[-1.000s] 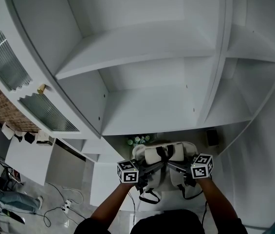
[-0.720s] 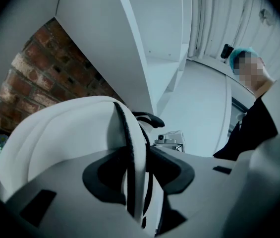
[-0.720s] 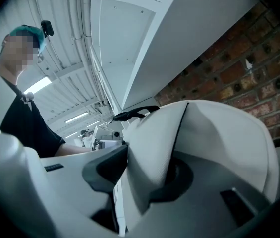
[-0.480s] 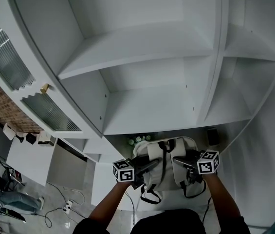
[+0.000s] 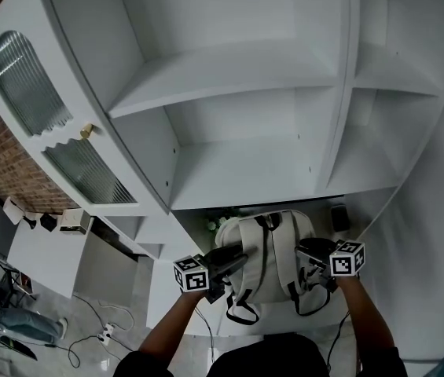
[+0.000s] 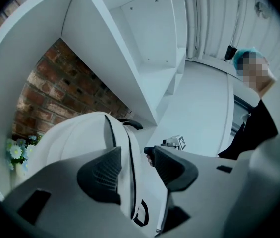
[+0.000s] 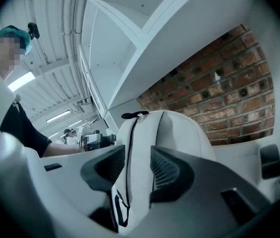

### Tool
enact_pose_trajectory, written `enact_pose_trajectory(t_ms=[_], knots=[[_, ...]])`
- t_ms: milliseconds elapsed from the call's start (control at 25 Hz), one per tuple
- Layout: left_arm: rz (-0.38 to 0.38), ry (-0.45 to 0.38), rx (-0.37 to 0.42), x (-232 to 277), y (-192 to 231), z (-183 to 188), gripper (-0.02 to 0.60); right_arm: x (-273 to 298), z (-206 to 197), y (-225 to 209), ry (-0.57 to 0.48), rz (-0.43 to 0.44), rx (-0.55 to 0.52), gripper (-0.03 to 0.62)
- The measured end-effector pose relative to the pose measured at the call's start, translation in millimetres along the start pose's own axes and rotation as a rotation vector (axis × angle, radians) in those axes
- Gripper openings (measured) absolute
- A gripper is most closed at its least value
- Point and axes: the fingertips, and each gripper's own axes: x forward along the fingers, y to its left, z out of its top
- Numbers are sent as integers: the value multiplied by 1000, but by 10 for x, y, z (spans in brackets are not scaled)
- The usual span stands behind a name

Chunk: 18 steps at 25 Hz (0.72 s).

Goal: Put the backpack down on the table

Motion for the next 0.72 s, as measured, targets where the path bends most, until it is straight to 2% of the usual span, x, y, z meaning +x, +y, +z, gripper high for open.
enact_pose_trajectory(t_ms=[240, 440, 520, 560, 600, 640, 720], knots=[[-3, -5, 11, -117, -199, -40, 202, -158, 28, 276, -31, -2, -34, 170], [-34, -4, 21, -192, -514, -133, 202, -230, 37, 622, -56, 4, -73, 168], [-47, -5, 36, -212, -650, -153, 201, -265, 30, 723, -67, -20, -72, 144], [-48, -8, 46, -223, -713, -161, 198, -285, 23, 759, -75, -37, -60, 104], [-46, -11, 56, -236, -769, -172, 184, -303, 14, 799, -85, -50, -42, 64], [-41, -12, 67, -254, -821, -190, 160, -315, 1, 856, -95, -51, -25, 50], [-40, -9, 86, -295, -919, -238, 53, -323, -42, 998, -111, -39, -11, 39]])
